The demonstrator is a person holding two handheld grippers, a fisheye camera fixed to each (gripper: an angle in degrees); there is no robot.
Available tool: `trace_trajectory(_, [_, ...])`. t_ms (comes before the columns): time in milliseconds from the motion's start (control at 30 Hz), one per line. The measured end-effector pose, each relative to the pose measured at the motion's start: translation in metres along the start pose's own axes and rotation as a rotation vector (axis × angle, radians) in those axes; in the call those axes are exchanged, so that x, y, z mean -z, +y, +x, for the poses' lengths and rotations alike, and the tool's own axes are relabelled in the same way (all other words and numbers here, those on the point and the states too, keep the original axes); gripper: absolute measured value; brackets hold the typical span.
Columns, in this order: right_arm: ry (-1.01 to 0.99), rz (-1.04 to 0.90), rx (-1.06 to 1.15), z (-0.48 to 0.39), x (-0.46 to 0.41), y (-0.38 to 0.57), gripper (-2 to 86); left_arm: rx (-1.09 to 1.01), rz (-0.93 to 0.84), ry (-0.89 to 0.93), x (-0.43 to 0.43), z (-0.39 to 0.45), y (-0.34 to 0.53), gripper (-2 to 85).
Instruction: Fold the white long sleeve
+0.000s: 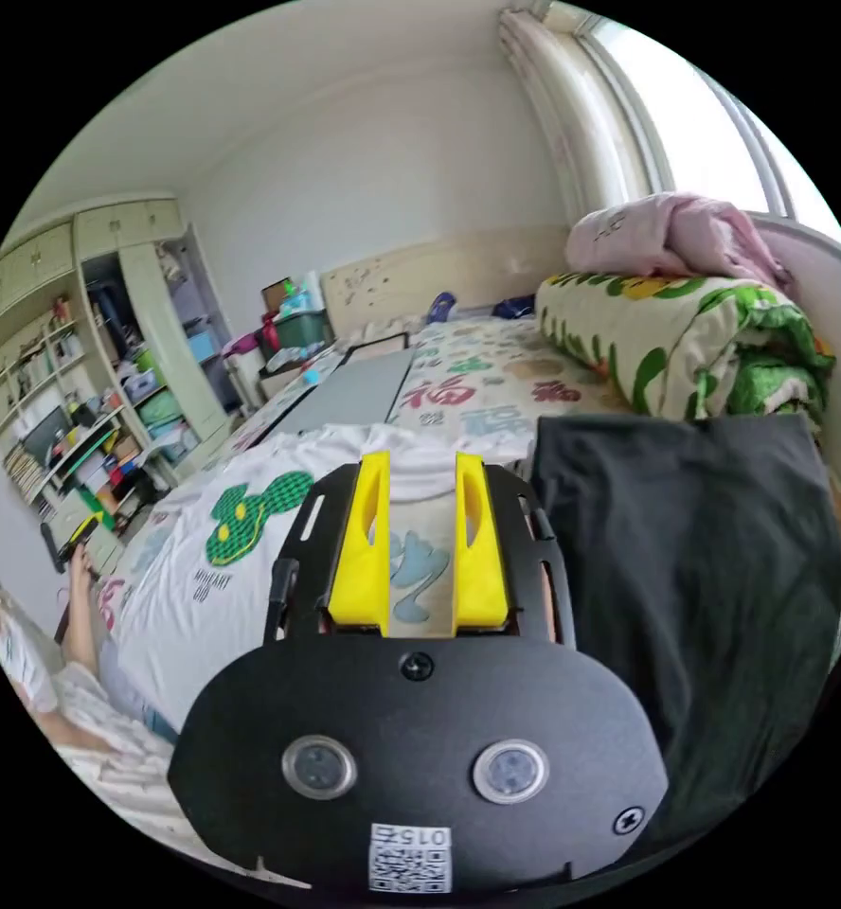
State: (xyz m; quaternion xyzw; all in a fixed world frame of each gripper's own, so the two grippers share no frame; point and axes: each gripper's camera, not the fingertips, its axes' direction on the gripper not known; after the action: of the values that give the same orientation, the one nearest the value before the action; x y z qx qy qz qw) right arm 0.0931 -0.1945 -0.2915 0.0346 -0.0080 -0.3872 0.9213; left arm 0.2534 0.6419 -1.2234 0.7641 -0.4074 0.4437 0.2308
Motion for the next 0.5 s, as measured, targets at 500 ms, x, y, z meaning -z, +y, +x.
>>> trace_trajectory(500, [-0.376,-0.100,0.034,0.016,0.039,0.266,13.2,0.139,-0.135,0.647,0.155,0.017,0.292,12.4])
